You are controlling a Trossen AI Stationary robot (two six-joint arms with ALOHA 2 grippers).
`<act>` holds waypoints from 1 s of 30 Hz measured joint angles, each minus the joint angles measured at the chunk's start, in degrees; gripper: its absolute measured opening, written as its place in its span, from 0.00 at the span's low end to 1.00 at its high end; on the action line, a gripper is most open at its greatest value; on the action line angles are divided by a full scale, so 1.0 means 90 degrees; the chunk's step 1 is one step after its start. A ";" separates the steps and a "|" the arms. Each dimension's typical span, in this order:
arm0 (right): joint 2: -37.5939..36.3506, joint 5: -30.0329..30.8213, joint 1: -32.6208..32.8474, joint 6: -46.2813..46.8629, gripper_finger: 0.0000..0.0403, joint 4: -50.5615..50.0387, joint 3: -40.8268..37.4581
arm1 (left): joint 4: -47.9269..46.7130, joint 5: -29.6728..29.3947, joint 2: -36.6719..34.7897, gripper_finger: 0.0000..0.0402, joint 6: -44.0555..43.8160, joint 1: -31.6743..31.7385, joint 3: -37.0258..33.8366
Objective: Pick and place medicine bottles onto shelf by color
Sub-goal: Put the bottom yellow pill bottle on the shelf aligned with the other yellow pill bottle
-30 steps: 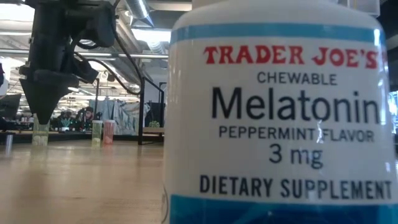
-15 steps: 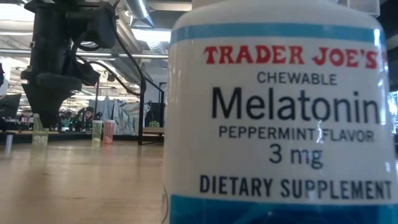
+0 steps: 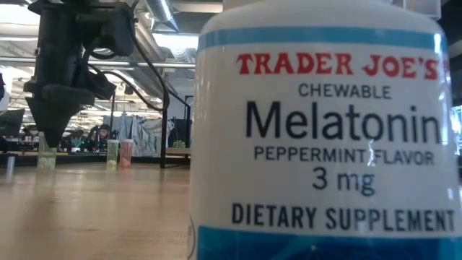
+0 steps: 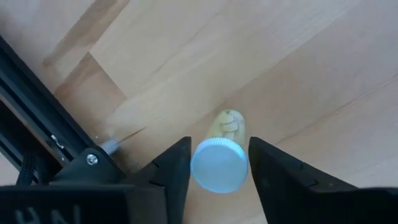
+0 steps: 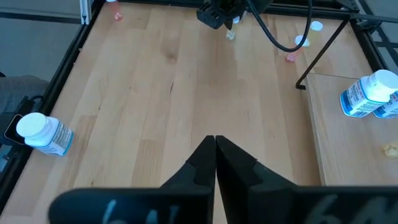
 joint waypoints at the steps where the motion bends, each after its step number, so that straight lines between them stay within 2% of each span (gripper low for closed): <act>1: 0.0001 0.0000 0.0000 -0.0001 0.04 0.0000 0.0000 | 0.0000 0.0024 0.0000 0.36 -0.0004 0.0000 0.0000; 8: 0.0001 0.0000 0.0000 0.0000 0.04 0.0000 0.0000 | 0.0000 0.0034 0.0000 0.28 0.0032 -0.0005 0.0002; 17: 0.0001 0.0000 0.0000 -0.0017 0.04 -0.0002 0.0000 | -0.0015 0.0468 0.0000 0.27 0.0125 -0.0017 0.0254; 22: 0.0001 0.0000 0.0000 0.0010 0.04 -0.0004 0.0002 | -0.0008 0.0641 0.0000 0.27 0.0565 -0.0017 0.0881; 30: 0.0001 0.0000 -0.0007 0.0008 0.04 -0.0012 0.0002 | -0.0041 0.0655 0.0000 0.27 0.1358 -0.0010 0.2318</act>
